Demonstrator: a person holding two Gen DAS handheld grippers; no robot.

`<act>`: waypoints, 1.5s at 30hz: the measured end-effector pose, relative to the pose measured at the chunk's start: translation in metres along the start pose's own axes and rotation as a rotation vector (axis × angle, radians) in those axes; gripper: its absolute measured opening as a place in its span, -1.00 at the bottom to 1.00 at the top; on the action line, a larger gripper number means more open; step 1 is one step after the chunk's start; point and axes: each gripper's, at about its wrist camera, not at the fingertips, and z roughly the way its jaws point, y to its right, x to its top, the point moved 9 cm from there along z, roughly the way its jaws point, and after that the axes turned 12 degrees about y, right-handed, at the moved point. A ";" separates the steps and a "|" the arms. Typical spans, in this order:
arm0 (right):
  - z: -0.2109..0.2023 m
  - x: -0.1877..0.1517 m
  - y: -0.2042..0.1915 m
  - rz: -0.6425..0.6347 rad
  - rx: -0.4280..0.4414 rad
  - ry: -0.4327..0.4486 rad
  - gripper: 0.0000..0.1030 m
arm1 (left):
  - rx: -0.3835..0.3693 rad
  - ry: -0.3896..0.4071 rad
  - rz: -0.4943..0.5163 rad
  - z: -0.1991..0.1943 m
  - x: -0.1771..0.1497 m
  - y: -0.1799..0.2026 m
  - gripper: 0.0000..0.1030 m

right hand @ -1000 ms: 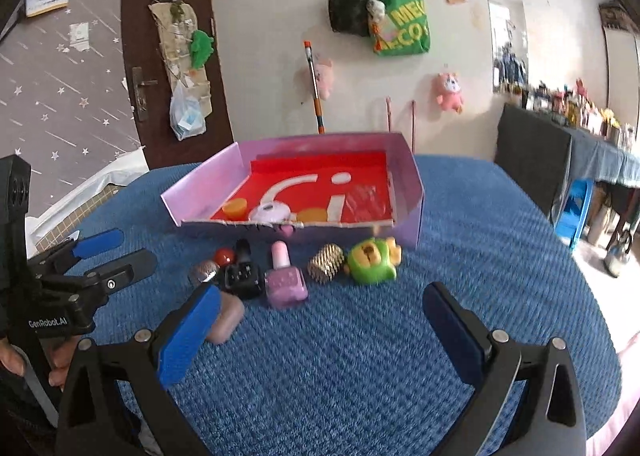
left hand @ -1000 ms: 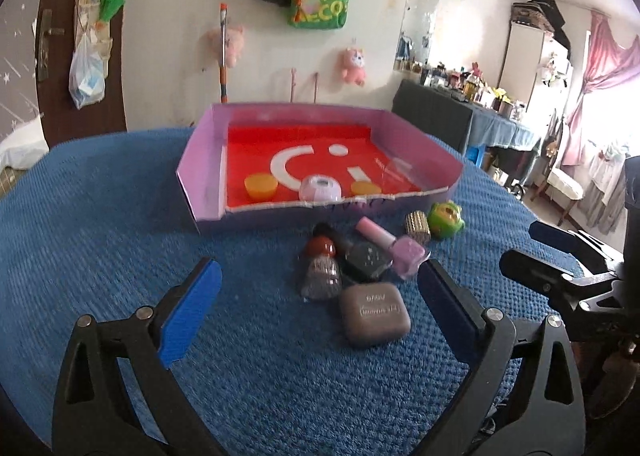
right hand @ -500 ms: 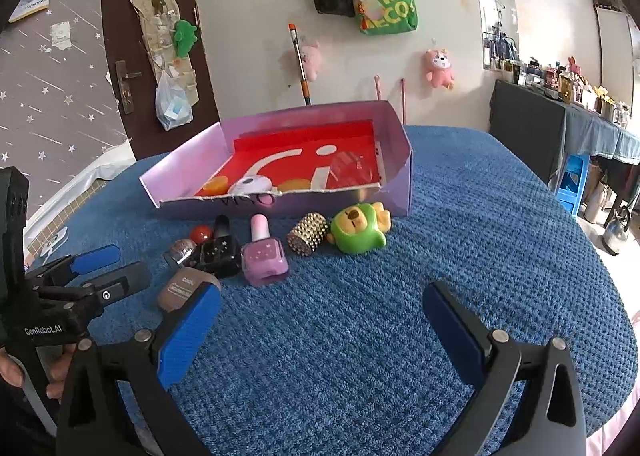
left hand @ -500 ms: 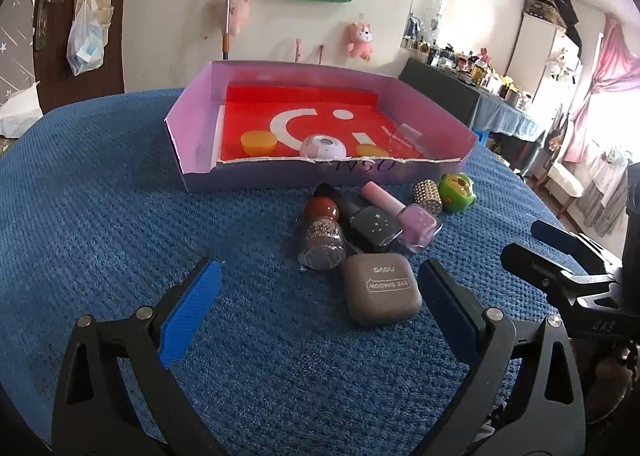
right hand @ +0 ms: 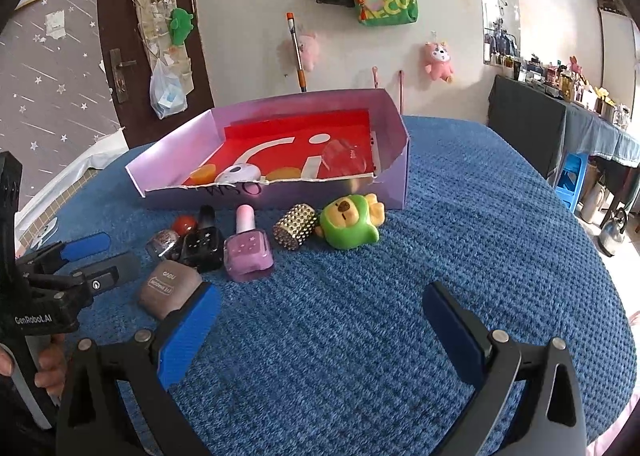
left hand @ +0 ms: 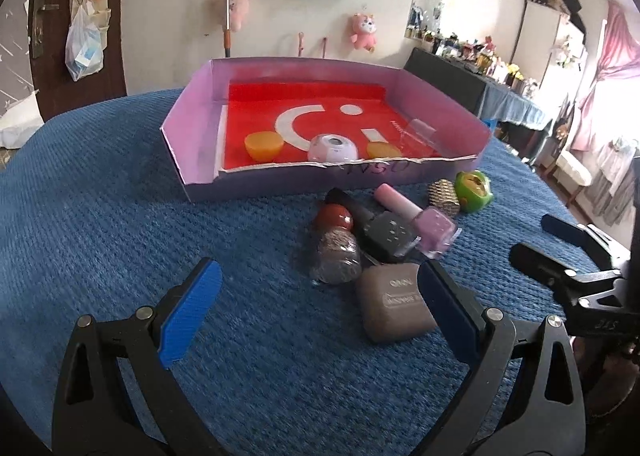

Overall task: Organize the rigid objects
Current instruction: 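Grasp the glitter nail polish bottle with the left tool while the right tool grasps the green frog toy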

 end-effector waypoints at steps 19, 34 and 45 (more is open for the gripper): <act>0.046 0.023 0.027 -0.001 -0.001 -0.084 1.00 | 0.009 -0.163 0.075 0.041 0.001 -0.012 0.71; 0.081 0.016 0.036 0.007 0.047 -0.200 0.65 | -0.030 -0.194 0.074 0.059 -0.001 -0.008 0.51; 0.087 0.018 0.025 0.012 0.122 -0.200 0.09 | -0.114 -0.178 0.102 0.050 -0.002 0.014 -0.42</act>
